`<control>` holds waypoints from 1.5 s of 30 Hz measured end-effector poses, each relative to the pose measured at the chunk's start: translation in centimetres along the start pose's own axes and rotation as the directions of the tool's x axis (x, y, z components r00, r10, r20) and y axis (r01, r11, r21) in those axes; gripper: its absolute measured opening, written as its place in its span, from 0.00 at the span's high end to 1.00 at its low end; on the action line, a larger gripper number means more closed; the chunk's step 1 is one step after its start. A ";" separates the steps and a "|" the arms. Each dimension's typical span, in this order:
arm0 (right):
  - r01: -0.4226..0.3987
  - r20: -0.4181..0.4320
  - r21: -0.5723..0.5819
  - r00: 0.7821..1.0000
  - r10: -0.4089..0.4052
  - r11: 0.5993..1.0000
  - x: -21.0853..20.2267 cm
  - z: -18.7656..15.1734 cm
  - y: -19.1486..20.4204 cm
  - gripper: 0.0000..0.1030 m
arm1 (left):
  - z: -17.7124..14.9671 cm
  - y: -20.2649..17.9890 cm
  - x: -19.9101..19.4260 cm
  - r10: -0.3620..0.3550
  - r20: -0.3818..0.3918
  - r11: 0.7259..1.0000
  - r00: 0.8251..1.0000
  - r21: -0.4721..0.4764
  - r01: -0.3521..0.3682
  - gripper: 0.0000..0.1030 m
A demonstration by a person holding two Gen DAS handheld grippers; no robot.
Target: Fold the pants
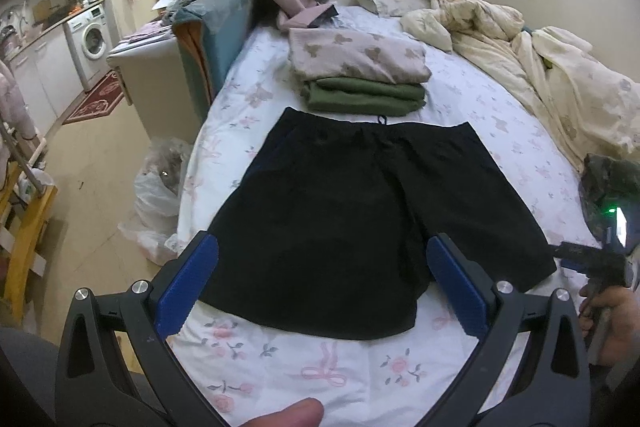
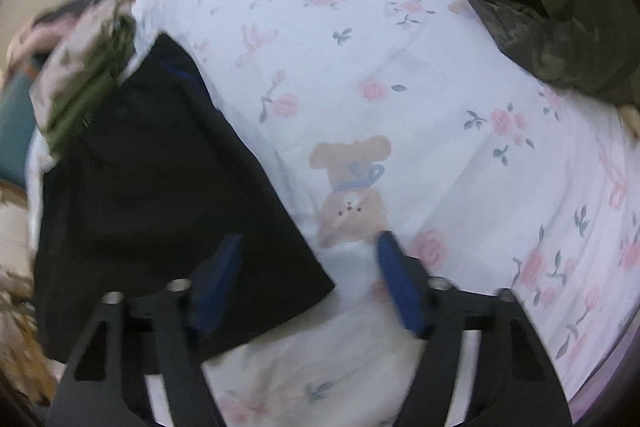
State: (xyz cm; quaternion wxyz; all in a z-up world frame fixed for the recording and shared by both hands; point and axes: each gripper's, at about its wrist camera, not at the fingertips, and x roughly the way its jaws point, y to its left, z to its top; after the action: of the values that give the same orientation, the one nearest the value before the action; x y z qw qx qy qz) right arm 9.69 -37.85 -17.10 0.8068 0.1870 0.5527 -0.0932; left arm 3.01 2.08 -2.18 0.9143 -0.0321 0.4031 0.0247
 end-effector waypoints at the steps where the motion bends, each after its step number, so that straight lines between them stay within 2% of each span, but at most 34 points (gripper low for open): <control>1: -0.002 -0.003 -0.010 1.000 0.002 1.000 0.1 -0.2 0.3 0.39 | 0.0 -0.3 0.1 -0.001 0.001 1.000 1.000 0.007 0.001 0.00; 4: -0.005 -0.013 -0.041 1.000 0.004 0.999 0.6 -0.4 1.0 0.39 | -0.1 -0.8 0.4 0.004 -0.005 1.000 1.000 0.026 -0.004 0.00; 7: 0.042 -0.034 -0.091 0.998 -0.045 0.995 1.2 -0.5 1.6 0.42 | -0.5 -0.8 0.9 0.028 -0.014 0.998 1.000 0.051 -0.027 0.00; 9: 0.017 -0.047 -0.053 0.999 -0.019 0.998 1.1 -0.7 1.3 0.44 | -0.8 -0.6 1.4 0.049 -0.032 0.997 0.998 0.061 -0.047 0.00; 10: 0.001 -0.049 -0.043 0.999 -0.003 0.999 1.1 -0.8 1.3 0.49 | -0.9 -0.4 1.7 0.047 -0.045 0.997 0.998 0.056 -0.044 0.00; 11: -0.015 -0.054 -0.052 0.998 0.013 0.999 1.2 -0.9 1.5 0.71 | -1.0 -0.3 2.0 0.049 -0.057 0.998 0.997 0.052 -0.046 0.00; 12: -0.030 -0.060 -0.073 0.998 0.025 0.997 1.3 -1.0 1.8 0.86 | -1.0 -0.3 2.2 0.056 -0.065 0.997 0.996 0.052 -0.053 0.00; 14: -0.063 -0.050 -0.120 0.997 0.058 0.991 1.0 -1.2 2.8 0.92 | -0.9 -0.3 2.8 0.064 -0.080 0.997 0.995 0.058 -0.060 0.00; 17: -0.074 0.010 -0.127 0.997 0.076 0.989 -0.7 -1.2 2.8 0.94 | -0.2 -0.6 3.5 0.064 -0.108 0.996 0.992 0.067 -0.057 0.00; 21: -0.156 0.071 -0.093 0.984 0.163 0.983 -3.6 -1.2 2.4 0.94 | 2.7 -2.3 6.1 0.032 -0.178 0.996 0.984 0.084 -0.017 0.00; 24: -0.199 0.102 -0.095 0.973 0.208 0.975 -5.2 -1.1 3.0 0.94 | 5.9 -6.0 9.8 -0.013 -0.255 0.986 0.967 0.156 0.055 0.00; 26: -0.220 0.109 -0.099 0.967 0.230 0.970 -5.3 -0.8 3.5 0.94 | 8.0 -9.1 13.0 -0.015 -0.299 0.977 0.954 0.199 0.078 0.00; 29: -0.242 0.109 -0.112 0.961 0.254 0.964 -5.7 -1.1 4.0 0.94 | 11.0 -13.8 18.2 -0.035 -0.370 0.974 0.928 0.195 0.115 0.00; 32: -0.258 0.104 -0.120 0.957 0.270 0.959 -5.5 -1.0 4.0 0.94 | 13.5 -18.8 22.5 -0.076 -0.391 0.970 0.917 0.184 0.159 0.01; 34: -0.275 0.091 -0.109 0.954 0.285 0.955 -5.1 -1.2 3.8 0.94 | 14.6 -22.3 24.7 -0.091 -0.381 0.962 0.920 0.204 0.179 0.01; 36: -0.297 0.076 -0.099 0.949 0.304 0.950 -4.7 -1.4 3.6 0.94 | 15.2 -25.6 26.9 -0.083 -0.384 0.957 0.920 0.226 0.181 0.02; 37: -0.309 0.065 -0.103 0.946 0.317 0.945 -4.5 -1.7 3.7 0.94 | 15.2 -26.9 28.0 -0.087 -0.406 0.956 0.910 0.224 0.192 0.02; 39: -0.291 0.051 -0.165 0.952 0.302 0.943 -4.2 -2.2 4.6 0.94 | 14.7 -29.6 30.4 -0.092 -0.474 0.945 0.875 0.236 0.228 0.04; 40: -0.264 0.054 -0.219 0.958 0.282 0.939 -4.3 -2.4 5.3 0.94 | 14.4 -30.8 31.4 -0.071 -0.494 0.941 0.866 0.256 0.223 0.06; 42: -0.264 0.048 -0.268 0.957 0.286 0.927 -4.3 -2.6 6.2 0.95 | 13.7 -32.6 32.9 -0.024 -0.504 0.933 0.864 0.298 0.200 0.09; 45: -0.274 0.039 -0.312 0.953 0.301 0.910 -4.5 -2.8 7.2 0.95 | 12.7 -34.1 34.6 -0.003 -0.515 0.921 0.857 0.333 0.203 0.29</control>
State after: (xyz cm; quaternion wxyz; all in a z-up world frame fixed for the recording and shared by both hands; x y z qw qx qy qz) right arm 8.17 -30.37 -12.39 0.8538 0.1361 0.4915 0.1045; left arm 38.12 -30.26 -17.90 0.7657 0.1165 0.6226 -0.1123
